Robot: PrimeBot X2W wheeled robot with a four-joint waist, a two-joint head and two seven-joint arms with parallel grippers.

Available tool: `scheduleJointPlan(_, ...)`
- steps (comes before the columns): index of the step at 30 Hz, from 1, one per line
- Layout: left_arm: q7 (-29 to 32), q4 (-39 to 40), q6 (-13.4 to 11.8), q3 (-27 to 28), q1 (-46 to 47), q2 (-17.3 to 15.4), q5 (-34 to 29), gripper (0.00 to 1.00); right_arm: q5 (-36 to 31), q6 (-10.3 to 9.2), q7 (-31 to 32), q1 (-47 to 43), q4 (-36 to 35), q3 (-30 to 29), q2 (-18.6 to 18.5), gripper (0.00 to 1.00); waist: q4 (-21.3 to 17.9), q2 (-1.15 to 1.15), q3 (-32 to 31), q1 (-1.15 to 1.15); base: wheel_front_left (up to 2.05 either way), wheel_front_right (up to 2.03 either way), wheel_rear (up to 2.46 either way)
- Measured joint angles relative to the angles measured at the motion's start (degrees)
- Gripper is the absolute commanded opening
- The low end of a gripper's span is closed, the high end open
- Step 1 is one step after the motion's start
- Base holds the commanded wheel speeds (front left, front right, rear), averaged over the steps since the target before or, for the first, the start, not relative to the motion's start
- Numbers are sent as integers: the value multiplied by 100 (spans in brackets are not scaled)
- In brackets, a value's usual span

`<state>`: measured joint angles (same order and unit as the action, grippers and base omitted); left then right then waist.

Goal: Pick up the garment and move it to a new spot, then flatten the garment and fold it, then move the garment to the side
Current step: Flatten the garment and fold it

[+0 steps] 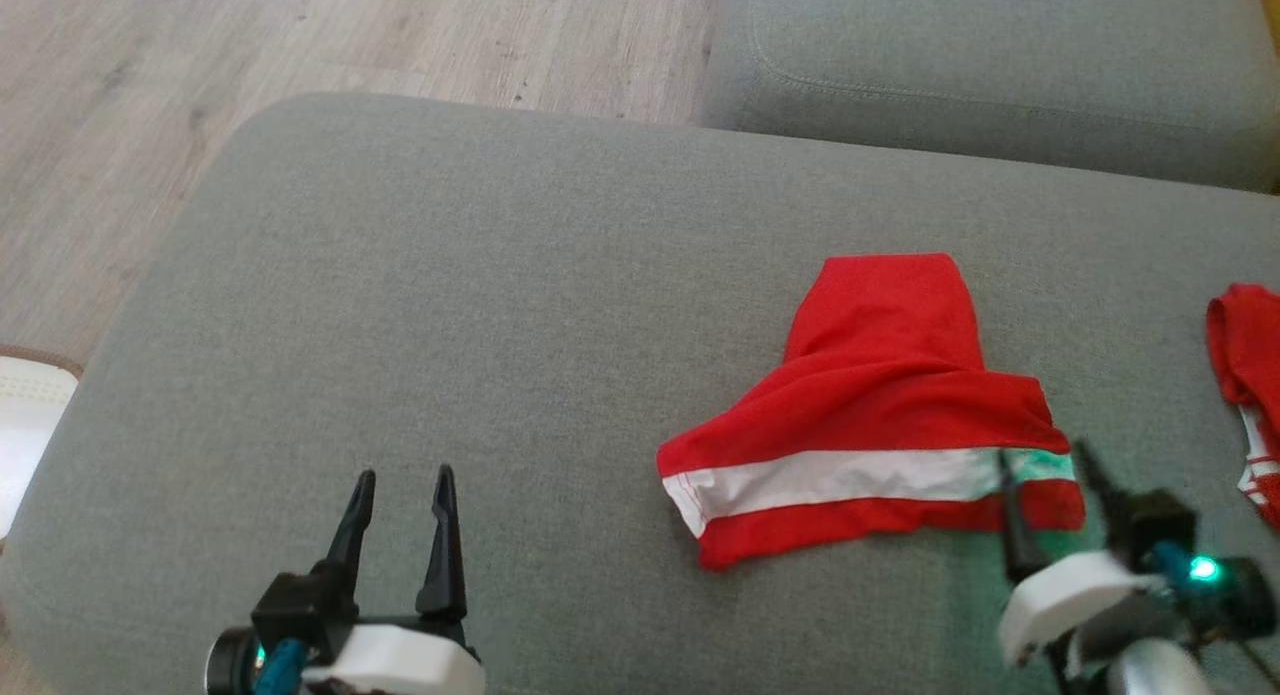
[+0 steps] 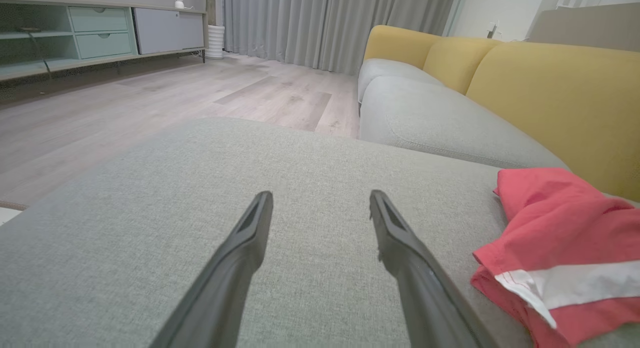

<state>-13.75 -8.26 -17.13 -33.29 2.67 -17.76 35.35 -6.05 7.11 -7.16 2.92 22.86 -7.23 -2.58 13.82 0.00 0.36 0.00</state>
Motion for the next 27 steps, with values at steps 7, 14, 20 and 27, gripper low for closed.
scheduleJointPlan(7, 0, 9, 0, -23, -83, -4, 4, 100, 186, 0, 459, -376, -91, 627, 11, 100, 19, 0, 30, 0, 0, 0, 0)
scheduleJointPlan(14, 5, 7, 1, -53, -79, -9, 4, 100, 153, 0, 516, -66, 641, 673, 10, 38, 164, 0, 81, 0, 0, 0, 0)
scheduleJointPlan(20, 4, 7, -1, -49, -79, -11, 4, 100, 152, 0, 280, 353, 1166, 656, 9, 18, 189, 0, 103, 0, 0, 0, 0)
scheduleJointPlan(27, 4, 10, -9, -52, -78, -11, 4, 100, 167, 0, -31, 570, 1505, 760, 7, 0, 129, 0, 126, 0, 0, 0, 0)
